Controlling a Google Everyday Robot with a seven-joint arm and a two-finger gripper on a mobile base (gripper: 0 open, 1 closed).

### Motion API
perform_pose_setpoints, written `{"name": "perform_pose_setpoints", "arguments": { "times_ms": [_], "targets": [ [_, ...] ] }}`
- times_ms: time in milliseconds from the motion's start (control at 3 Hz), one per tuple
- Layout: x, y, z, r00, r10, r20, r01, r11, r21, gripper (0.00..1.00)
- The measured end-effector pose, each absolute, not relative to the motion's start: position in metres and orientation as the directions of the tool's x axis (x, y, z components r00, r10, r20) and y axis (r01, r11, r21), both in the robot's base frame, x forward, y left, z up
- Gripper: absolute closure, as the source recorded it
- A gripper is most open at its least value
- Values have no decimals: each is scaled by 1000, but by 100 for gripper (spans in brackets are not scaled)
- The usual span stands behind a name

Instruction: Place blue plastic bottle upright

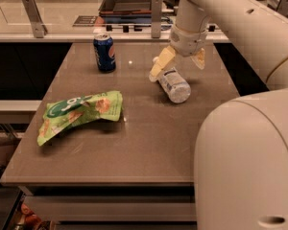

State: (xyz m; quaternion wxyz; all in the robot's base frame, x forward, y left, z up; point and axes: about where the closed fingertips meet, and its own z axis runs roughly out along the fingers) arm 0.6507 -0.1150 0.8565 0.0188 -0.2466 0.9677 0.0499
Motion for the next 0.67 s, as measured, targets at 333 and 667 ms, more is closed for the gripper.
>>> {"name": "perform_pose_setpoints", "arguments": {
  "times_ms": [333,667],
  "targets": [
    [661,-114,867,-892,-444,-89,-450,890,75,0],
    [662,-114,874,-916,-378,-132,-389,918,71,0]
  ]
}}
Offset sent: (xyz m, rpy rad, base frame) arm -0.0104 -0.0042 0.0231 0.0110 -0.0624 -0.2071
